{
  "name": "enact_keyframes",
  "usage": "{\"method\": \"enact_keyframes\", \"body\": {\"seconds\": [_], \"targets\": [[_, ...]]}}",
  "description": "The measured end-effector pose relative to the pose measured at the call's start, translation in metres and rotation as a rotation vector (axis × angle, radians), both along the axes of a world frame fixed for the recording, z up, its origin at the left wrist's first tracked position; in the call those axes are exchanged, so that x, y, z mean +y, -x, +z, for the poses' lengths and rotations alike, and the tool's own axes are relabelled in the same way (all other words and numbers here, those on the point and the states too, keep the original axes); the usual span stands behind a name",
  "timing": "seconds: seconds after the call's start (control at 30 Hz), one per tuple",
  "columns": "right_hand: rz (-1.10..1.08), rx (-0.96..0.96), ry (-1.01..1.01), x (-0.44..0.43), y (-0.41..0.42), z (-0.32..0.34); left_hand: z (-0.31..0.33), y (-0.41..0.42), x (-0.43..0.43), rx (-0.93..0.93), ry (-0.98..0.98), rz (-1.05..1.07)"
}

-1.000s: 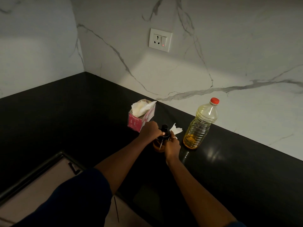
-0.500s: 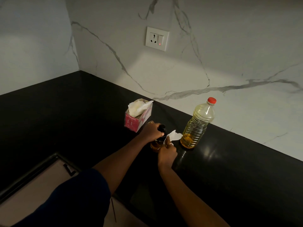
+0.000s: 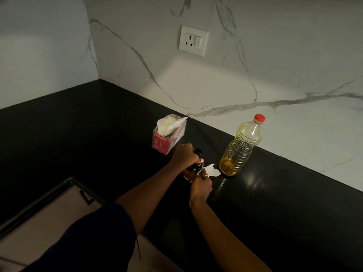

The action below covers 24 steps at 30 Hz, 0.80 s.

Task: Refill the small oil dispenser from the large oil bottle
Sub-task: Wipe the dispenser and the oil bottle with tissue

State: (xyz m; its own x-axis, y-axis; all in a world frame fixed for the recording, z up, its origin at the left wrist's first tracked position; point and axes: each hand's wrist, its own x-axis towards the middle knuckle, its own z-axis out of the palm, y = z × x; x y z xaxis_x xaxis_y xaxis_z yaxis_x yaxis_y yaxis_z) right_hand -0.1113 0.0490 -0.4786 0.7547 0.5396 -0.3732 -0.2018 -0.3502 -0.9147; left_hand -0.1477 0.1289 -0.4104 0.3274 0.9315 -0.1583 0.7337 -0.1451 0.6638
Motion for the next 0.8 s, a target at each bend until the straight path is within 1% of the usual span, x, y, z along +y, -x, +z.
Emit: {"method": "enact_keyframes", "body": {"seconds": [0.1,0.2,0.37,0.43,0.53,0.6,0.7,0.8], "targets": [[-0.016,-0.055,-0.060,0.001,0.005,0.007,0.003,0.004,0.000,-0.011,0.039,-0.028],[0.029,-0.132,-0.073,0.004,-0.001,0.015,0.004,0.004,0.000,-0.009,0.038,-0.029],[0.170,-0.007,-0.046,0.007,-0.017,0.011,0.003,0.004,-0.001,-0.063,0.067,-0.026],[0.196,-0.010,0.000,0.005,-0.017,0.004,0.001,0.003,-0.001,-0.073,0.066,-0.028],[0.106,-0.024,0.040,0.001,-0.005,-0.003,-0.002,0.002,0.002,-0.078,0.043,-0.058],[0.044,-0.046,0.021,0.001,0.005,-0.003,-0.005,0.000,0.003,-0.054,-0.001,-0.078],[0.009,-0.097,-0.026,0.002,0.014,0.002,-0.007,-0.002,0.004,0.048,-0.079,-0.096],[0.003,-0.107,-0.050,0.006,0.006,0.006,-0.008,-0.004,0.004,0.127,-0.108,-0.101]]}}
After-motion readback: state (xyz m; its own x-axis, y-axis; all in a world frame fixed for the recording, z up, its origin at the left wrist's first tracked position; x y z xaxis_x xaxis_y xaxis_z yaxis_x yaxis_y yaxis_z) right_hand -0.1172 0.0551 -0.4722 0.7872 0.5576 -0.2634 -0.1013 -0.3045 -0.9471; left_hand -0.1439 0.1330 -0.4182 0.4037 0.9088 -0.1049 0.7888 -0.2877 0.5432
